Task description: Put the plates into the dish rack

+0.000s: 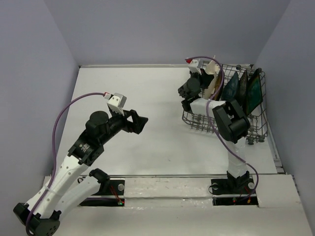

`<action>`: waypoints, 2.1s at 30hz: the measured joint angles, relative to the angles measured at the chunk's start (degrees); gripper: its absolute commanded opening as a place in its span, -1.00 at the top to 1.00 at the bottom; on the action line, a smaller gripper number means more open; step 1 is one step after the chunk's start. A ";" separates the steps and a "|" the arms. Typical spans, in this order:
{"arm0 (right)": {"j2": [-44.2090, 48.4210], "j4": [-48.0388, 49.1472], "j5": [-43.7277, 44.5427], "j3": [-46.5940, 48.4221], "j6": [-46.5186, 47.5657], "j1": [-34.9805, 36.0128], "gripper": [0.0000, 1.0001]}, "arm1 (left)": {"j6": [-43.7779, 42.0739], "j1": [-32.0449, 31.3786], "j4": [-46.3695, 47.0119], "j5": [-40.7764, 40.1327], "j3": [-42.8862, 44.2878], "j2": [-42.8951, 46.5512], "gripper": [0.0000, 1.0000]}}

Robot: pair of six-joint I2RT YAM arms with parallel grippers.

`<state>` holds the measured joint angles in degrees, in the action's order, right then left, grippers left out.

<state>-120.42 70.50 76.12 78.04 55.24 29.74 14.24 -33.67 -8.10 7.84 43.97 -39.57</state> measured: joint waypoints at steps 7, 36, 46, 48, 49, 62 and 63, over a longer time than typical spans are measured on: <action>5.14 -12.55 -8.81 -4.04 -25.44 -0.13 0.86 | -0.02 -0.02 0.00 -0.42 0.00 -0.07 -0.98; 3.02 -3.19 -8.00 -8.63 -17.90 -1.92 0.87 | -0.02 -0.02 0.02 -0.76 -0.02 -0.85 -0.98; 5.68 -11.34 -10.71 -11.67 -33.05 -2.69 0.86 | -0.02 -0.04 0.02 -0.76 -0.02 -0.85 -0.98; 6.10 -12.81 -11.15 -11.69 -34.93 -3.04 0.87 | -0.02 -0.04 0.02 -0.76 -0.02 -0.85 -0.98; 6.19 -13.25 -11.32 -11.74 -35.78 -3.30 0.86 | -0.02 -0.04 0.02 -0.76 -0.02 -0.85 -0.98; 8.52 -10.56 -12.24 -18.93 -41.75 -3.45 0.27 | -0.02 -0.04 0.04 -0.74 -0.02 -1.62 -0.98; 8.66 -10.21 -12.31 -19.74 -41.99 -3.34 0.19 | -0.02 -0.04 0.04 -0.74 -0.02 -1.62 -0.98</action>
<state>-111.77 60.29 63.81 58.30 13.26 26.39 14.22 -33.71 -8.05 7.09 43.94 -41.19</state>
